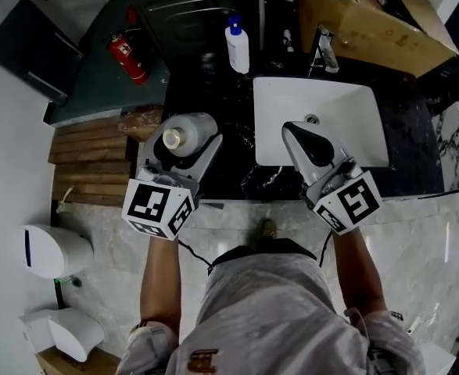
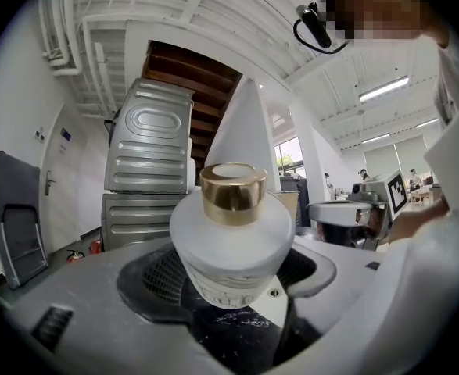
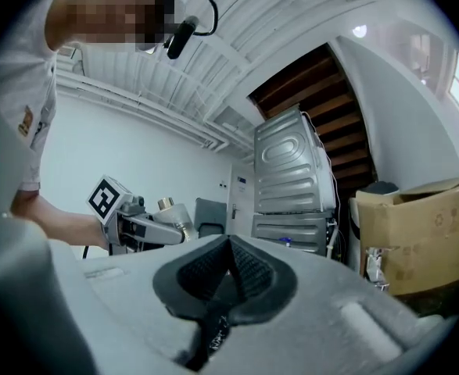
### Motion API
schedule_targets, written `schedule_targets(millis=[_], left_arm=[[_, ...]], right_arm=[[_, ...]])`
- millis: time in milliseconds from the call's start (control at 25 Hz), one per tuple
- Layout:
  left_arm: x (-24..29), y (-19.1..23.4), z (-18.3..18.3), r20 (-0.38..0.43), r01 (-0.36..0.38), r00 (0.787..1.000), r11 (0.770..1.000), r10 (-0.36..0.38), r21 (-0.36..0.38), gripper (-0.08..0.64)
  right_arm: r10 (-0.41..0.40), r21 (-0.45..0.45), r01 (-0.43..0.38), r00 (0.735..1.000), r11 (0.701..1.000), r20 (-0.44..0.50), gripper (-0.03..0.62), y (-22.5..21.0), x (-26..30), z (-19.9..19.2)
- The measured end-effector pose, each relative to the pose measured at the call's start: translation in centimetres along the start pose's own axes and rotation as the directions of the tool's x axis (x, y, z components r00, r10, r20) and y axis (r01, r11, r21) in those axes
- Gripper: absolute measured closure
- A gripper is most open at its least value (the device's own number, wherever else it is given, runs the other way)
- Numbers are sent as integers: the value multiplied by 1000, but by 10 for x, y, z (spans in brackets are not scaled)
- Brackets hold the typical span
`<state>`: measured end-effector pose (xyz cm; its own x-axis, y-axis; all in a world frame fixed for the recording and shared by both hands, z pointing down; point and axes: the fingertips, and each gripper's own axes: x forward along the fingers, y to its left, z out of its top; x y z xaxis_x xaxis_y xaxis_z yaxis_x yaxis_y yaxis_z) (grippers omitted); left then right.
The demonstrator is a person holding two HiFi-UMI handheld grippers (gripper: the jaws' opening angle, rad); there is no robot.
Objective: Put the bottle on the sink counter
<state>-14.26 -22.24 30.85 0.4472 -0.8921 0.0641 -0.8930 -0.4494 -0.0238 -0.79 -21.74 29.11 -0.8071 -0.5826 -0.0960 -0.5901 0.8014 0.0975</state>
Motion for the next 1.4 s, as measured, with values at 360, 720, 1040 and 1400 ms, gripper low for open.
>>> schedule_targets(millis=[360, 720, 1040, 1400], left_arm=[[65, 17, -21, -93, -12, 996, 1000, 13, 12, 235], [114, 47, -75, -232, 1, 973, 1000, 3, 16, 235], [140, 68, -130, -367, 13, 930, 1000, -16, -10, 235], [152, 79, -166, -460, 14, 887, 999, -26, -29, 235]], right_arm=[[14, 46, -13, 1000, 999, -25, 592, -51, 17, -22], [-14, 110, 21, 997, 994, -70, 592, -73, 40, -50], [-28, 116, 39, 995, 993, -100, 592, -79, 56, -67], [-45, 124, 60, 992, 990, -122, 592, -84, 63, -78]])
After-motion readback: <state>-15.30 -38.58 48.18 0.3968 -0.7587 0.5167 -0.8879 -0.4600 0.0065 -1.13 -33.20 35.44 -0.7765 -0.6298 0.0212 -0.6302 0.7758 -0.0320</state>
